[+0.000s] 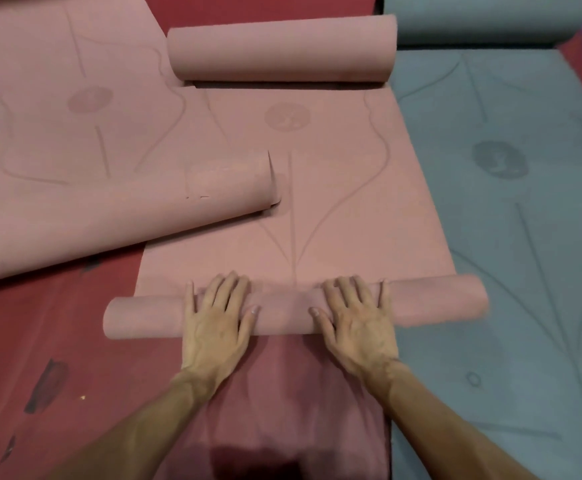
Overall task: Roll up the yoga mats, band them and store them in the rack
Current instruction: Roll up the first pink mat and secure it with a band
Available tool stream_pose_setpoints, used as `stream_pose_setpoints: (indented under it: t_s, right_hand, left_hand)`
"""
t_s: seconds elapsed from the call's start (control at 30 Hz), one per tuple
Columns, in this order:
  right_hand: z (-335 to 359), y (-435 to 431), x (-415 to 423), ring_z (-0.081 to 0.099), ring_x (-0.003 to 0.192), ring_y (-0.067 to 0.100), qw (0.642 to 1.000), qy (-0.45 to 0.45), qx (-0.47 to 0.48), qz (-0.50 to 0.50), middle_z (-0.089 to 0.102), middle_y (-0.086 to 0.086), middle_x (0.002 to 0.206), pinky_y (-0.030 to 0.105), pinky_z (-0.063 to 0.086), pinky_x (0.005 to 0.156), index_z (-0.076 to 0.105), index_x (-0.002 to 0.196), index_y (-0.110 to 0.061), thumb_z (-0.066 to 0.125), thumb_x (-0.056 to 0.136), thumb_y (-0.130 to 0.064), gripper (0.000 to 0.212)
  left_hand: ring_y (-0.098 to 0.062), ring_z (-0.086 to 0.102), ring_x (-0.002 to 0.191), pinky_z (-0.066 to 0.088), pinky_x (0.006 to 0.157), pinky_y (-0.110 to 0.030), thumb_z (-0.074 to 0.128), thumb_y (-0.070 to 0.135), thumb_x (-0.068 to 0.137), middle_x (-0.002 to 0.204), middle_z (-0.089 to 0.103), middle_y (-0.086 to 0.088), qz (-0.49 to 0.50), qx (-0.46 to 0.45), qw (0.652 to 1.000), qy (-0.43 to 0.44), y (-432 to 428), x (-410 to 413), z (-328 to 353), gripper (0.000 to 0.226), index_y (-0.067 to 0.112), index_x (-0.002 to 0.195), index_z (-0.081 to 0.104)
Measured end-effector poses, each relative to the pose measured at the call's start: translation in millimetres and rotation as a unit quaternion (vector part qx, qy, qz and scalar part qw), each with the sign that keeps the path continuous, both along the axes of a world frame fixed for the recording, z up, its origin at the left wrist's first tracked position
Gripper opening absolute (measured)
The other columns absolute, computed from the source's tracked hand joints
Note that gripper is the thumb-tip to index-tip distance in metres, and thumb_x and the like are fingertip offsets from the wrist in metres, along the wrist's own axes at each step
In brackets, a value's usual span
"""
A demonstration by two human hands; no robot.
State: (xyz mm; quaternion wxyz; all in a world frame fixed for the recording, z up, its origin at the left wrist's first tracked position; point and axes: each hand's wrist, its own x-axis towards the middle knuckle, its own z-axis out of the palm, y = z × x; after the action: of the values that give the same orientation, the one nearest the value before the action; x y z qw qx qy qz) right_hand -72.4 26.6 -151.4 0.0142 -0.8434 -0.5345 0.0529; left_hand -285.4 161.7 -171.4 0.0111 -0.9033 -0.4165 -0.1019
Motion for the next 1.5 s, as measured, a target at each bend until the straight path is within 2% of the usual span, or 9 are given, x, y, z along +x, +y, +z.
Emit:
stream_pose_setpoints:
  t_s: [0.2,0.37,0.6,0.73,0.83,0.9,1.13,1.37,1.5]
  right_hand:
    - [3,6,4,0.052,0.133,0.032,1.000,-0.016,-0.008,0.011,0.063,0.004,0.135,0.068,0.026,0.114,0.061,0.139,-0.021,0.025,0.100,-0.062,0.067]
    - [8,11,26,0.062,0.102,0.035,0.998,-0.054,0.017,0.019,0.071,0.007,0.102,0.064,0.032,0.110,0.071,0.108,-0.020,0.027,0.095,-0.074,0.071]
    - [10,11,28,0.062,0.094,0.037,0.998,-0.061,-0.014,0.017,0.069,0.008,0.094,0.062,0.038,0.103,0.070,0.104,-0.018,0.023,0.096,-0.072,0.072]
    - [7,13,27,0.061,0.112,0.037,0.998,-0.058,0.005,0.012,0.070,0.009,0.115,0.065,0.030,0.113,0.067,0.124,-0.016,0.021,0.096,-0.070,0.076]
    - [4,10,12,0.049,0.139,0.037,0.998,-0.039,0.049,0.028,0.058,0.013,0.146,0.066,0.020,0.119,0.058,0.143,-0.011,0.029,0.098,-0.067,0.077]
    - [-1,7,1,0.043,0.146,0.035,0.998,-0.029,0.052,0.037,0.052,0.013,0.154,0.065,0.017,0.122,0.054,0.149,-0.011,0.030,0.099,-0.066,0.078]
    - [-7,15,4,0.041,0.147,0.032,0.999,-0.023,0.019,0.027,0.051,0.010,0.156,0.062,0.018,0.124,0.050,0.153,-0.017,0.022,0.101,-0.068,0.078]
    - [-4,8,2,0.034,0.152,0.036,0.995,-0.058,0.072,0.039,0.042,0.016,0.162,0.065,0.013,0.125,0.045,0.155,-0.009,0.032,0.102,-0.063,0.078]
    - [-8,17,6,0.034,0.153,0.032,0.996,-0.045,0.068,0.026,0.044,0.012,0.161,0.063,0.014,0.125,0.045,0.156,-0.012,0.030,0.103,-0.059,0.072]
  left_hand:
    - [-0.015,0.056,0.131,0.021,0.121,-0.052,0.031,0.049,0.105,0.135,0.067,0.010,-0.015,-0.028,0.999,0.030,12,5,-5,0.049,0.037,0.137,0.065]
    - [-0.010,0.057,0.128,0.020,0.120,-0.048,0.032,0.051,0.106,0.131,0.069,0.016,-0.006,-0.055,0.998,0.005,23,11,-1,0.046,0.039,0.131,0.069]
    - [-0.010,0.056,0.131,0.024,0.121,-0.048,0.028,0.053,0.107,0.135,0.067,0.018,-0.009,-0.086,0.996,-0.003,27,12,-1,0.049,0.039,0.132,0.068]
    - [-0.011,0.052,0.138,0.014,0.120,-0.042,0.025,0.052,0.107,0.146,0.060,0.015,-0.010,-0.089,0.996,0.002,30,13,-1,0.052,0.039,0.135,0.066]
    - [-0.011,0.051,0.139,0.020,0.122,-0.044,0.023,0.053,0.106,0.148,0.059,0.015,-0.007,-0.102,0.995,0.002,31,15,-2,0.054,0.038,0.136,0.066]
    - [-0.012,0.052,0.139,0.025,0.121,-0.047,0.025,0.052,0.106,0.147,0.060,0.013,-0.009,-0.094,0.996,-0.001,32,16,1,0.053,0.037,0.137,0.066]
    - [-0.025,0.040,0.148,0.018,0.124,-0.059,0.037,0.047,0.103,0.159,0.046,0.001,-0.009,-0.029,0.999,-0.028,-20,16,-3,0.056,0.023,0.153,0.049]
    - [-0.024,0.049,0.137,0.020,0.124,-0.058,0.031,0.053,0.103,0.142,0.061,0.003,0.019,-0.059,0.998,0.008,7,38,3,0.056,0.028,0.147,0.055]
    - [-0.030,0.029,0.155,0.003,0.126,-0.059,0.033,0.054,0.103,0.167,0.034,-0.007,-0.026,-0.019,0.999,0.014,10,37,3,0.064,0.026,0.160,0.038]
